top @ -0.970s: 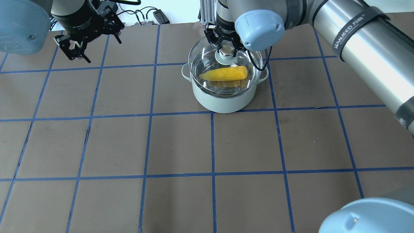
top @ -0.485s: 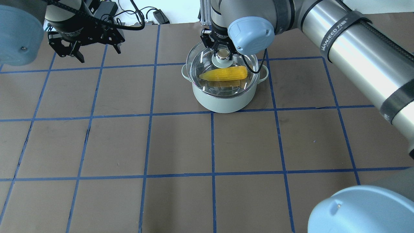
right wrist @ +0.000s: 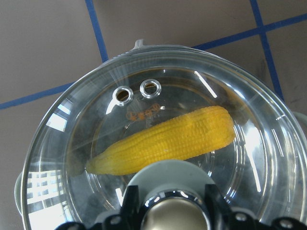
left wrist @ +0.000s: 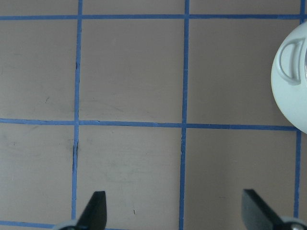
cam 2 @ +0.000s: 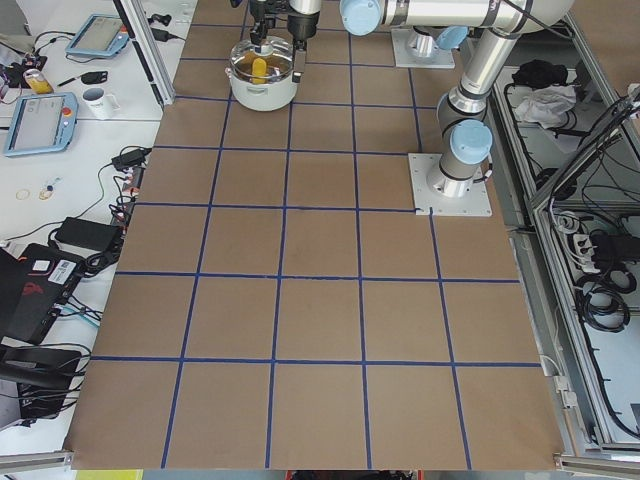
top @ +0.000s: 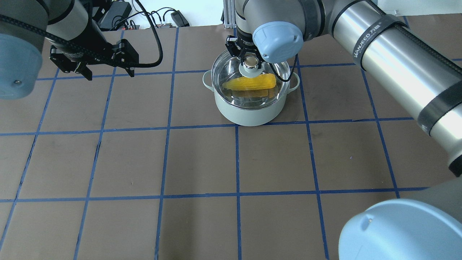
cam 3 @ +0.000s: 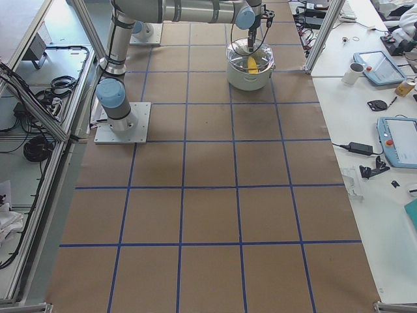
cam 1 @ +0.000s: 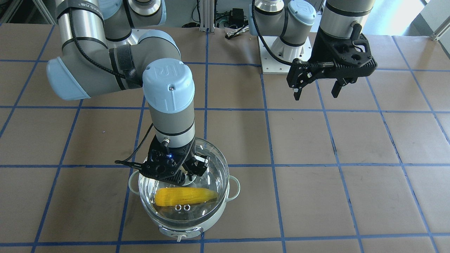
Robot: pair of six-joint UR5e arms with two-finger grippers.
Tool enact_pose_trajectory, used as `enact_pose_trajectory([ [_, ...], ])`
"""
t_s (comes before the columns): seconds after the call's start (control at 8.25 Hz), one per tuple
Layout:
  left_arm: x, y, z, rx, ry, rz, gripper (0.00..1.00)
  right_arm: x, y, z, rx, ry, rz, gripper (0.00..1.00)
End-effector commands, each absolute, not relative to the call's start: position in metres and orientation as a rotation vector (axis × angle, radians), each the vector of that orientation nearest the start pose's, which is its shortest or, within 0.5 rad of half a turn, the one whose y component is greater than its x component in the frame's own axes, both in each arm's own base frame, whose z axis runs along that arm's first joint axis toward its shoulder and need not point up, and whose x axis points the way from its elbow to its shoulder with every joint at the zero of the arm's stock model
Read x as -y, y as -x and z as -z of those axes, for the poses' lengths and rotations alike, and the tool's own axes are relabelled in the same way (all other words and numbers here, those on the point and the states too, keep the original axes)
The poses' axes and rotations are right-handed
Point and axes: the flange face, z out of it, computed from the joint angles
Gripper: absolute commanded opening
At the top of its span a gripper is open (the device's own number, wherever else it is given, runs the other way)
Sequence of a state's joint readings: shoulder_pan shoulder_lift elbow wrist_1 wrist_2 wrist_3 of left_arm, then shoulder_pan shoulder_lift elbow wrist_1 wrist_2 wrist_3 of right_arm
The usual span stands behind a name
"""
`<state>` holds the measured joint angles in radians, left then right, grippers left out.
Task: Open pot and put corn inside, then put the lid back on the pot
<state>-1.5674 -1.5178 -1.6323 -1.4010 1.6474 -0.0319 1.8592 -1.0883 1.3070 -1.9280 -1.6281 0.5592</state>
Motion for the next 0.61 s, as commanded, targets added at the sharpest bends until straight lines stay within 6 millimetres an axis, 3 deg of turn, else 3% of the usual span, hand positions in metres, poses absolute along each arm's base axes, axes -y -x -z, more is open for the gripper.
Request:
enact_pose_trajectory([
  [0.0,0.4820,0.1246,-0.4997,-3.060,0.018,0.245,1.00,0.6298,-0.3197,-0.3617,-3.105,-0.421,0.229,0.30],
  [0.48,0.4820,0.1247,-0.4997,-3.060,0.021,0.245,1.00,0.6310,-0.3205,-0.3562,-3.119,-0.382,0.227,0.30],
])
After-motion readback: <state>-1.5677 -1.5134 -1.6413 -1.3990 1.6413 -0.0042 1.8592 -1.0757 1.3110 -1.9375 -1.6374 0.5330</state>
